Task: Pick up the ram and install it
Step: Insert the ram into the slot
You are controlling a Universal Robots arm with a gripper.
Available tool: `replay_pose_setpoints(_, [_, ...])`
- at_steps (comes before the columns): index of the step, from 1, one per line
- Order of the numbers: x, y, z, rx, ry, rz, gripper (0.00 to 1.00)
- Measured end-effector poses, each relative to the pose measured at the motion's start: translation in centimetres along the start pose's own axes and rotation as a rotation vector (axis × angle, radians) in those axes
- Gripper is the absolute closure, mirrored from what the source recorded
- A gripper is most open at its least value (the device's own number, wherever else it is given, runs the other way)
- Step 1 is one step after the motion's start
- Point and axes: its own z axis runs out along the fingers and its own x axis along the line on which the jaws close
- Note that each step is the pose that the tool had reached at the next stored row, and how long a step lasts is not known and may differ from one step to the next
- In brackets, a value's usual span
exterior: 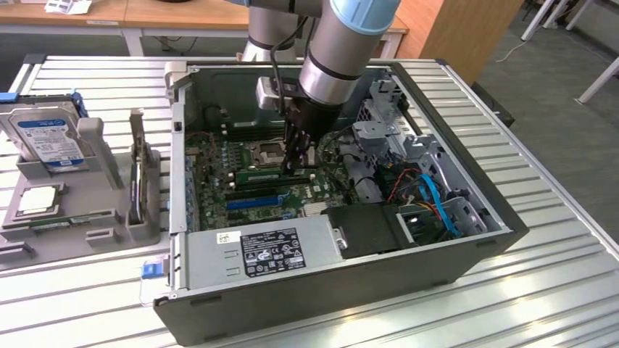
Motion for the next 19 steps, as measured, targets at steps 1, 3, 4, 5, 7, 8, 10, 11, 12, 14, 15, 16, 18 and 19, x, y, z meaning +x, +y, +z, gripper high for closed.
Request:
replay_pose_setpoints(1, [0.00, 0.00, 0.00, 0.0000, 0.0001, 0.000, 0.89])
replay_pose_setpoints(3, [0.00, 0.00, 0.00, -0.0001, 0.0002, 0.000, 0.89])
replay_pose_setpoints(4, [0.00, 0.00, 0.00, -0.0001, 0.0002, 0.000, 0.89])
replay_pose_setpoints(5, [0.00, 0.00, 0.01, -0.0001, 0.0002, 0.000, 0.89])
replay_pose_setpoints(7, [0.00, 0.00, 0.02, 0.0000, 0.0001, 0.000, 0.89])
replay_pose_setpoints(8, [0.00, -0.01, 0.03, 0.0000, 0.0001, 0.000, 0.89])
replay_pose_setpoints(10, [0.00, -0.01, 0.04, -0.0001, 0.0003, -0.001, 0.89])
replay_pose_setpoints(11, [0.00, -0.01, 0.04, -0.0001, 0.0005, -0.001, 0.89])
replay_pose_setpoints(12, [0.00, -0.01, 0.05, -0.0001, 0.0005, -0.002, 0.89])
replay_pose_setpoints(14, [0.00, -0.01, 0.05, -0.0002, 0.0006, -0.003, 0.89])
replay_pose_setpoints(15, [0.00, -0.01, 0.07, -0.0001, 0.0007, -0.003, 0.89])
replay_pose_setpoints(16, [0.00, -0.02, 0.11, 0.0000, 0.0004, -0.003, 0.89])
replay_pose_setpoints(18, [0.01, -0.04, 0.20, -0.0001, 0.0007, -0.004, 0.89])
replay_pose_setpoints(19, [0.01, -0.04, 0.22, -0.0003, 0.0011, -0.004, 0.89])
